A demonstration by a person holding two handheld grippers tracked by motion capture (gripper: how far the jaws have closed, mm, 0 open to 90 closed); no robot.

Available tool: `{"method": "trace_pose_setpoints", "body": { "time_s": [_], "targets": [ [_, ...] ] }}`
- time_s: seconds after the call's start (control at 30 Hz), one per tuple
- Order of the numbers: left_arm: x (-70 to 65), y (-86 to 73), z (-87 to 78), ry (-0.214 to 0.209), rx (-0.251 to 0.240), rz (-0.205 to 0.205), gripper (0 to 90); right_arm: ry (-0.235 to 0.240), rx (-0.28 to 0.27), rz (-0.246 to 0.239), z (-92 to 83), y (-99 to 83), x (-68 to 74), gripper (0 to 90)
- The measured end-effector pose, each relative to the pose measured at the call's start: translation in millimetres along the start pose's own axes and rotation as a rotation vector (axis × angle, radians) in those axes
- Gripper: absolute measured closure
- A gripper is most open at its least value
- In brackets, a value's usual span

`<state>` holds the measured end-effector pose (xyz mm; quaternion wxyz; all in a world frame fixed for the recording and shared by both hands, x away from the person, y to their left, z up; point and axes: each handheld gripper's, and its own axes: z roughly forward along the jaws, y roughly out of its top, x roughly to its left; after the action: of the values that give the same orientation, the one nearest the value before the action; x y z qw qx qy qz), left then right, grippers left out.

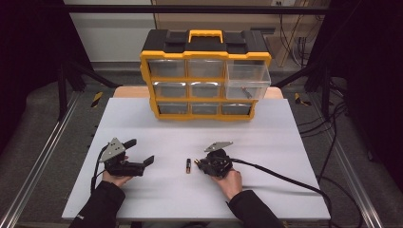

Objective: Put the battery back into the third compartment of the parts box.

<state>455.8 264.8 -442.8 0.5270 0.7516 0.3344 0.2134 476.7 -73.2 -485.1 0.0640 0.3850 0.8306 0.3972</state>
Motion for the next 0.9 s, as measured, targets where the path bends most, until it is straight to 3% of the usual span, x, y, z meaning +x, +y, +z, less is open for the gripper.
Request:
{"method": "trace_pose_setpoints", "body": {
  "time_s": [0.27,0.9],
  "targets": [
    [0.1,0.2,-0.5,0.001,-0.002,0.001,1.0,0.009,0.005,-0.005,-4.4,3.6,-2.2,77.2],
    [-0.1,0.3,-1.2,0.000,-0.004,-0.004,0.9,0.008,-0.086,-0.056,-59.2,25.8,-6.0,77.2]
  ]
}}
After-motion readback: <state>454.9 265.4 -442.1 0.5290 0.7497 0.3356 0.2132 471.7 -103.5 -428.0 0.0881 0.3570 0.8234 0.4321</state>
